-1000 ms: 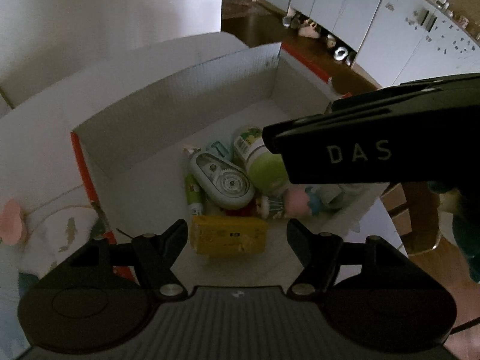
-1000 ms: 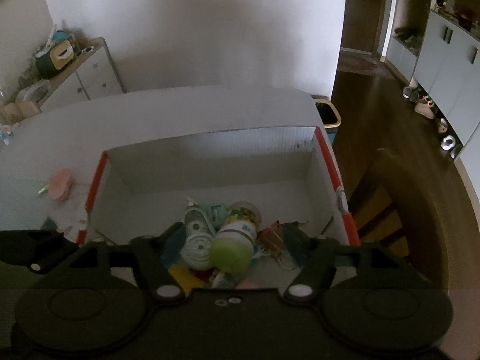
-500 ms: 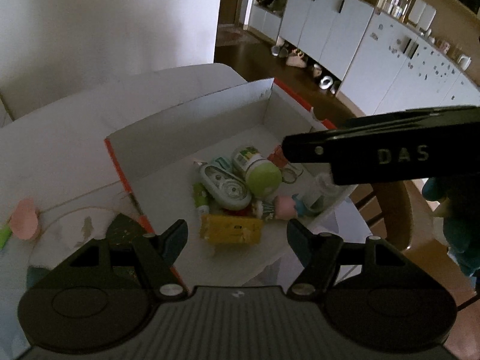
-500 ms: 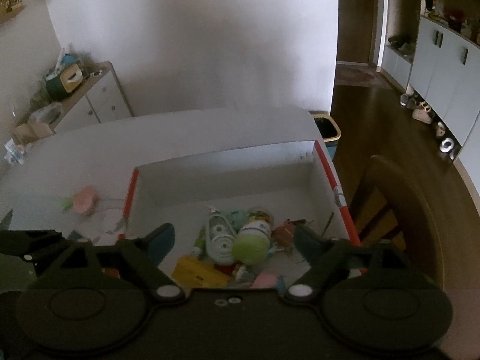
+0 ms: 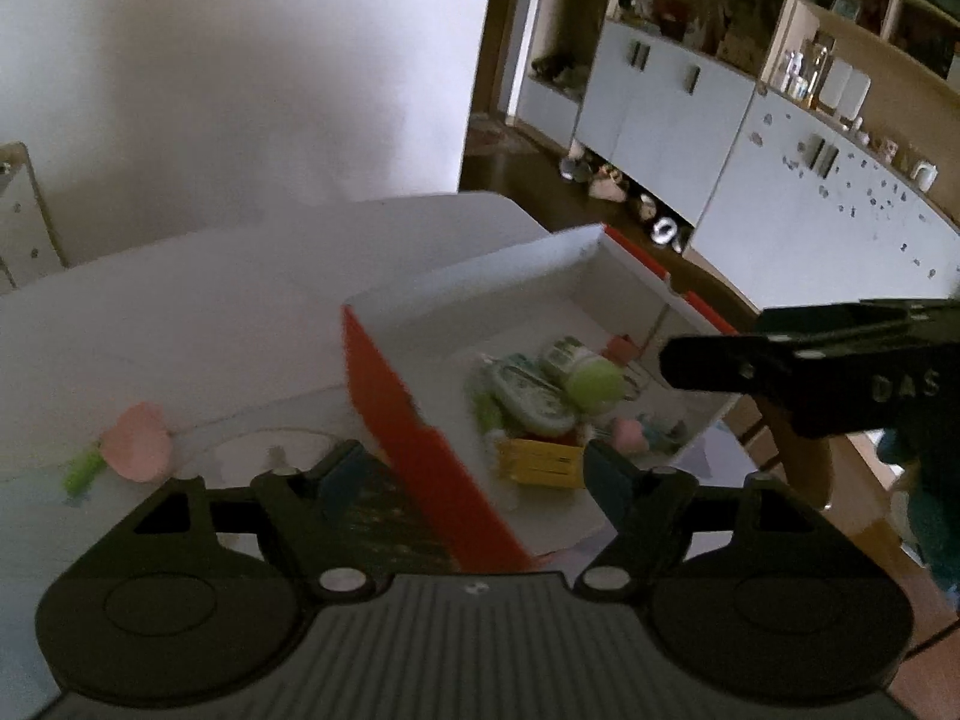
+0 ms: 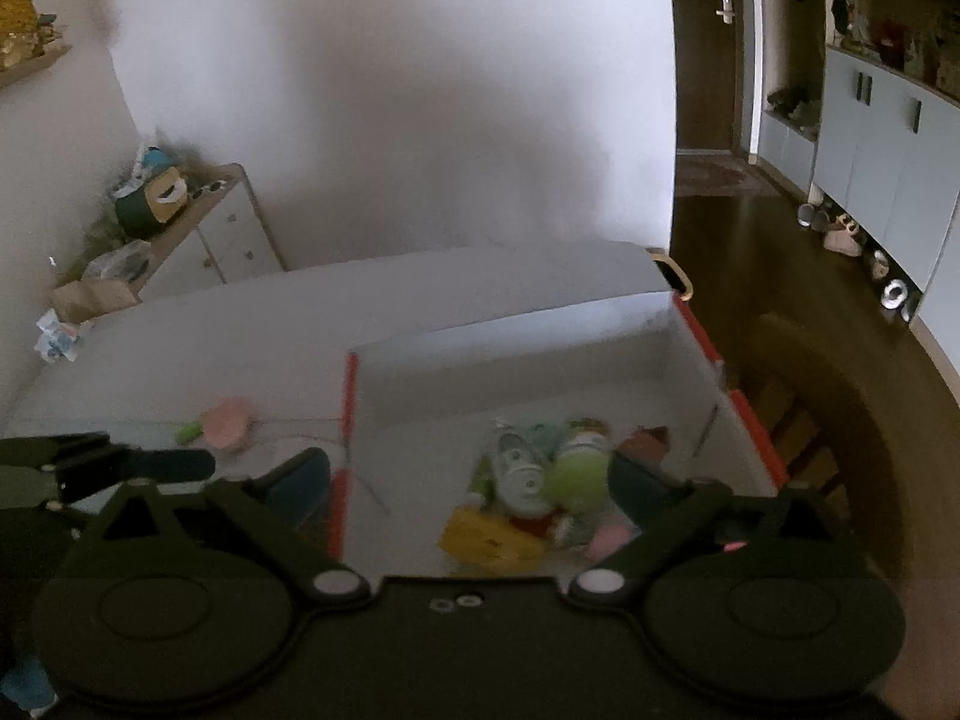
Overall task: Organize rigid objects
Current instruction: 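Withdraw both tools toward the pink dish and green glue stick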
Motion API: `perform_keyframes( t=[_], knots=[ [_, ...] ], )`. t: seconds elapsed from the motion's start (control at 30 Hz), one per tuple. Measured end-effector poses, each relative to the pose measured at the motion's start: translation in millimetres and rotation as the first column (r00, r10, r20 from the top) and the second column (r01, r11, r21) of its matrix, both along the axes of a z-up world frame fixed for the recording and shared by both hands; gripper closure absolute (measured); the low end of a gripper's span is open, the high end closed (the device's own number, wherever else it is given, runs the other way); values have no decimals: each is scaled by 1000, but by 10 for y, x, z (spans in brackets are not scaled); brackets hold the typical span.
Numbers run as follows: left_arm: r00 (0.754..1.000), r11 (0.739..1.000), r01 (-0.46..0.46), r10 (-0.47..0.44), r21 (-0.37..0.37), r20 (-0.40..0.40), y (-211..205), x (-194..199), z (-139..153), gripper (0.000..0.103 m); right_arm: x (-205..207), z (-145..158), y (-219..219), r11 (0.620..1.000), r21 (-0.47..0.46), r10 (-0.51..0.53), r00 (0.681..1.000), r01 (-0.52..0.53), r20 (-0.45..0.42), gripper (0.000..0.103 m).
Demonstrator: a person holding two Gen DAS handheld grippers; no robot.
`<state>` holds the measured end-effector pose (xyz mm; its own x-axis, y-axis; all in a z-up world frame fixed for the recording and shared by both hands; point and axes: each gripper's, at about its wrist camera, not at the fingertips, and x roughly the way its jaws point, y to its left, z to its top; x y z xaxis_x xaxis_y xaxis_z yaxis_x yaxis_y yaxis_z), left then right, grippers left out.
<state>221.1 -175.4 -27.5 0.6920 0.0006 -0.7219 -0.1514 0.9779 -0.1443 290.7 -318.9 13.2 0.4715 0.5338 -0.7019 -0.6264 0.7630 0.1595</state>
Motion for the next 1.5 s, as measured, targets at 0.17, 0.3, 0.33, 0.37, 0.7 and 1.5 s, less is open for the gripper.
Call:
perform_keyframes(
  t=[0.17, 0.3, 0.33, 0.37, 0.7, 1.5],
  knots=[
    [999, 999, -39, 39, 17, 34, 325, -208, 23, 24, -247, 25, 211, 999, 38, 9, 1000, -10, 9, 1],
    [998, 999, -52, 51, 13, 45, 609, -348, 30, 24, -414, 37, 419, 998, 63, 16, 1000, -16, 11, 1],
    [997, 998, -54, 53, 11, 49, 687, -389, 29, 24, -453, 37, 470, 998, 68, 15, 1000, -16, 15, 1],
    [997, 998, -59, 58, 11, 51, 762, -429, 25, 24, -493, 34, 535, 997, 74, 15, 1000, -16, 15, 0],
    [991, 993, -116, 115, 0, 74, 1572, -742, -79, 24, -825, -83, 1170, 993, 99, 61, 997, -65, 44, 0],
    [984, 983, -178, 176, 47, 27, 2787, -723, -952, 24, -970, -719, 2562, 959, -123, 267, 960, -256, 79, 8]
  ],
)
